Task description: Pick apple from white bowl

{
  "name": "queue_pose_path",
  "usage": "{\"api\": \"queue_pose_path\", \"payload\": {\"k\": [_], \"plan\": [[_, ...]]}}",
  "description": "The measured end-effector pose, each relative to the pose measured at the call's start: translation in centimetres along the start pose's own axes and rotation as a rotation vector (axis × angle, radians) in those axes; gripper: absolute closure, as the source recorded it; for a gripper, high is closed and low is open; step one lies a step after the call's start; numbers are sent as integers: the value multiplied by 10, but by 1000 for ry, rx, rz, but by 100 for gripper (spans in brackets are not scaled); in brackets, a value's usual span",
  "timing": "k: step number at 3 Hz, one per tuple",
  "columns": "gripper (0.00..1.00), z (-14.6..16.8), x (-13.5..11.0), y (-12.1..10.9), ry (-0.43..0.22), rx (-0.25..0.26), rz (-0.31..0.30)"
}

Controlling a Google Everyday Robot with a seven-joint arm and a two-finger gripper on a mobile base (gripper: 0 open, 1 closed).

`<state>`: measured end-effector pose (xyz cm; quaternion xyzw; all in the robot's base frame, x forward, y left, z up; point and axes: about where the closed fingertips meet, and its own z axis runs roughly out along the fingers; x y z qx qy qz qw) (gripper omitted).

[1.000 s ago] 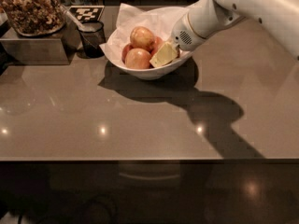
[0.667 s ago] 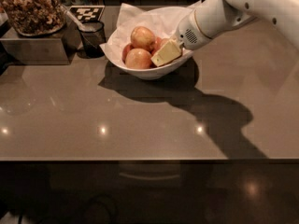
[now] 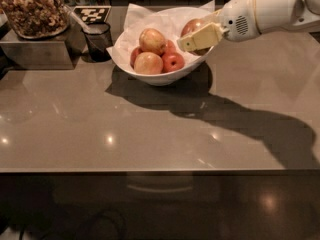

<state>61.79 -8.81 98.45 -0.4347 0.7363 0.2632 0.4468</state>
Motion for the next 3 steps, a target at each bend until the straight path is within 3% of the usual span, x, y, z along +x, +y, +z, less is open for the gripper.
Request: {"api": "queue_pose_path", "payload": {"k": [1,2,3], "plan": [[100,-33,-38,14,-188,-103,-53],[100,-56,-41,33,-295,-188,-37],[100,-62,-19,53,-354,-253,53]]}}
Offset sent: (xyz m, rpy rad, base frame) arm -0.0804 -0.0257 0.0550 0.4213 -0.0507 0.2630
